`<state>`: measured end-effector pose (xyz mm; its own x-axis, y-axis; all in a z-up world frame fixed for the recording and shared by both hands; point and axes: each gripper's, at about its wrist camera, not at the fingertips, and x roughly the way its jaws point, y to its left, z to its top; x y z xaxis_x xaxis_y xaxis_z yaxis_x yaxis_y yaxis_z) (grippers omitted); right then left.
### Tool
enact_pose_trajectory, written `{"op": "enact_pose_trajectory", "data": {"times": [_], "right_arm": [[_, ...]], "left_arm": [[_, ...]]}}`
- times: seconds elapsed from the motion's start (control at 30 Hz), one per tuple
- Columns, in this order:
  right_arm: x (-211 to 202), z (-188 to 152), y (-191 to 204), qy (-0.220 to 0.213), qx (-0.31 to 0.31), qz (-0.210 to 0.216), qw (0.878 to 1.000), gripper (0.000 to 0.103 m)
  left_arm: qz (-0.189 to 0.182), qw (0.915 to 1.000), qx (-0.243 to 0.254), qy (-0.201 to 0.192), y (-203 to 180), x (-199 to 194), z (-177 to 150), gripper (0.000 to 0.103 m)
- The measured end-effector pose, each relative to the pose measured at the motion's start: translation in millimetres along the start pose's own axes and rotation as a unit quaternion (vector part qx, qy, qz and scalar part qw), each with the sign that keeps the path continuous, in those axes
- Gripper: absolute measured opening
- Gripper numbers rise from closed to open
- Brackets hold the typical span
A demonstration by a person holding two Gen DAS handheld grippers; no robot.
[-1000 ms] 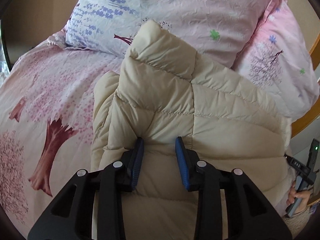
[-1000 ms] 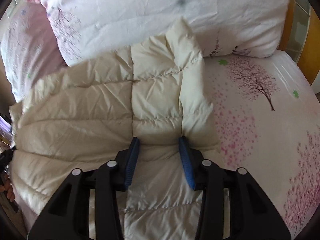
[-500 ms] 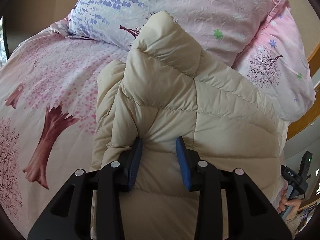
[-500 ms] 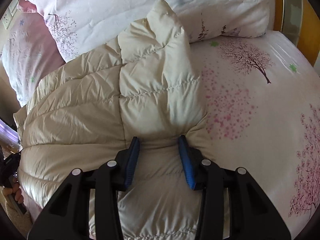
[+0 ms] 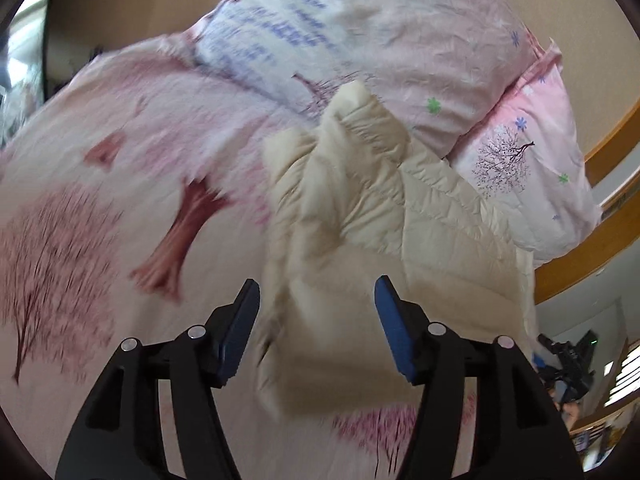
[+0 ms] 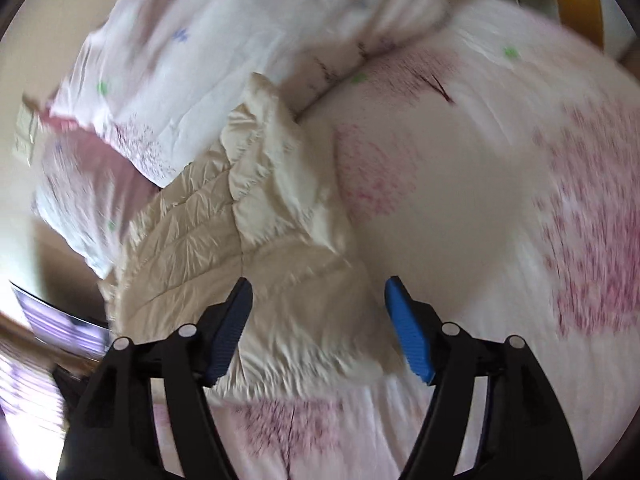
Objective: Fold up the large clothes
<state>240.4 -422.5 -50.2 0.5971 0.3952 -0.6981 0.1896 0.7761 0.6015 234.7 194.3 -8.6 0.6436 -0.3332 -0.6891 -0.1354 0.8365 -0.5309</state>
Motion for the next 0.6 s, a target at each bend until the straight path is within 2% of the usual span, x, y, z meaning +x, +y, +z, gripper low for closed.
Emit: {"op": "enact_pose_trajectory", "data": {"times": [0.1, 0.27, 0.37, 0.53, 0.57, 0.6], "right_arm": [[2.9, -1.9, -23.0, 0.037, 0.051, 0.042, 0.997, 0.069], [10.6, -13.1, -36.6, 0.063, 0.091, 0.069, 0.991, 0.070], [11.1, -14.6, -35.8, 0.061, 0.096, 0.067, 0.991, 0.070], [15.8, -8.6, -27.8, 0.053, 0.089, 0.061, 0.993, 0.070], [16.7, -8.5, -26.1, 0.052, 0.086, 0.059, 0.993, 0.057], [18.6, -9.2, -24.1, 0.052, 0.081, 0.059, 0.994, 0.038]], "left_arm": [[-0.017, 0.9991, -0.036, 0.018, 18.9, -4.9, -13.9, 0.060], [-0.055, 0.9936, -0.087, 0.047, 33.8, -0.8, -37.0, 0.060], [-0.074, 0.9906, -0.100, 0.058, 30.6, 3.8, -44.4, 0.060], [-0.082, 0.9878, -0.119, 0.057, 22.2, 14.2, -46.2, 0.060], [-0.088, 0.9858, -0.132, 0.055, 21.4, 16.7, -46.6, 0.058], [-0.093, 0.9838, -0.143, 0.054, 21.1, 19.0, -47.9, 0.055]]}}
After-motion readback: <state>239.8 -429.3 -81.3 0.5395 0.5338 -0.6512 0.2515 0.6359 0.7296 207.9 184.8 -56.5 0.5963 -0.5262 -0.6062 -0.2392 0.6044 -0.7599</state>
